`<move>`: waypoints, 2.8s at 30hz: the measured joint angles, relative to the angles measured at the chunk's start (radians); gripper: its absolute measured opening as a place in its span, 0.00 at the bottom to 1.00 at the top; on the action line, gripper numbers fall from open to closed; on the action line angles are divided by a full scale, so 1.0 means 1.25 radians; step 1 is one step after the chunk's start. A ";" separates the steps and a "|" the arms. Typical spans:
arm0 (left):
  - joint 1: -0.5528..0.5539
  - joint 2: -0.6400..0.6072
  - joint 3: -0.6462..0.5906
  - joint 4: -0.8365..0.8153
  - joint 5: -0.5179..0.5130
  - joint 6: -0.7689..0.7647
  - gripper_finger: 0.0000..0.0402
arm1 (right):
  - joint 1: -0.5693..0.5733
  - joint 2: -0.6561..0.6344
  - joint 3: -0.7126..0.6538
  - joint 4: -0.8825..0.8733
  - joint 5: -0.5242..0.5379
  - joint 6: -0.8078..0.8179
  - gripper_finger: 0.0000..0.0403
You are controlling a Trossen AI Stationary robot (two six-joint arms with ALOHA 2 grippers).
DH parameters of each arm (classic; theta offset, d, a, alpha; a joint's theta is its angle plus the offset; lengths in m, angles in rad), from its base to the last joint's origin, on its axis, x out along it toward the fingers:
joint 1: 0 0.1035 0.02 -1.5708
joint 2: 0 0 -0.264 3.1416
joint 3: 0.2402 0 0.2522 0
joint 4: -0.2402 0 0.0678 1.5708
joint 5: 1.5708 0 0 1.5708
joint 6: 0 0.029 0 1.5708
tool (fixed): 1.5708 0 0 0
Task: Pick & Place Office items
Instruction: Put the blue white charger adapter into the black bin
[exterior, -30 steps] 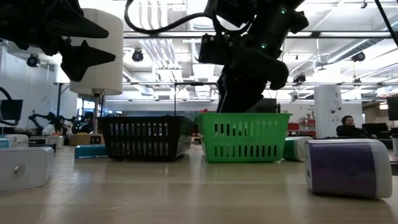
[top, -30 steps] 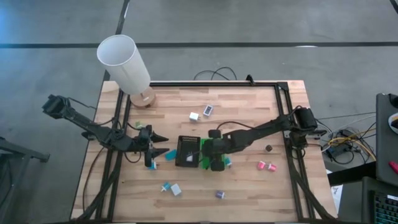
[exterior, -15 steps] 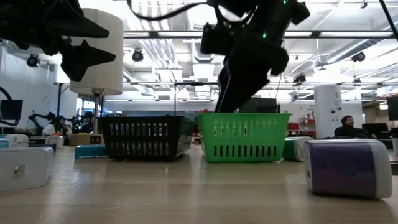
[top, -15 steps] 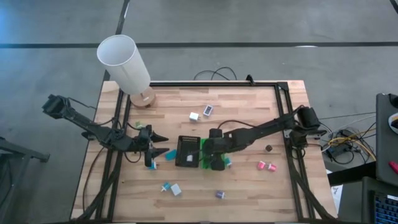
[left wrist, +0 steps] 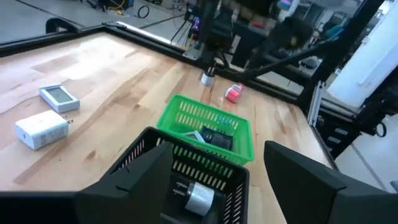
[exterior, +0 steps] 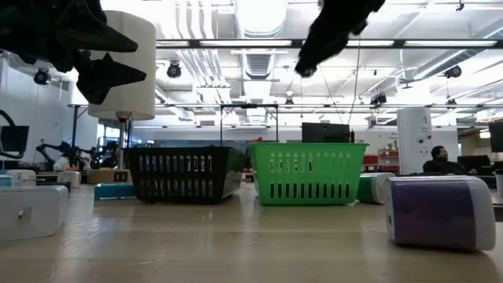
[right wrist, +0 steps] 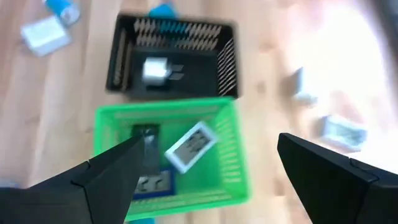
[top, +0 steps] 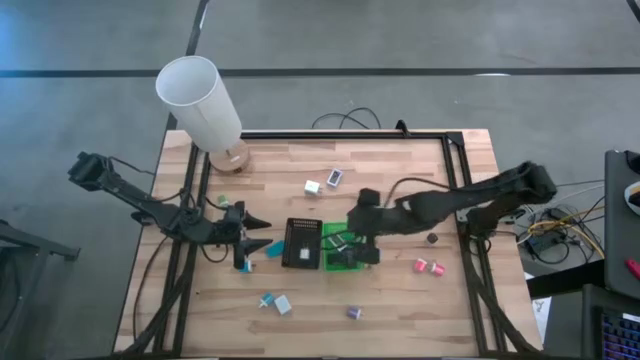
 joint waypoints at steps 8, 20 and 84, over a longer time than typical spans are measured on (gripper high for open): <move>0.000 0.038 0.229 -0.547 0.014 -0.149 0.65 | 0.049 -0.167 -0.172 0.189 0.214 -0.030 0.91; 0.000 0.309 0.601 -1.173 0.271 -0.273 0.65 | 0.041 -0.325 -0.380 0.493 0.257 -0.163 0.91; -0.001 0.671 0.523 -0.982 0.467 -0.148 0.65 | 0.041 -0.367 -0.399 0.502 0.248 -0.120 0.91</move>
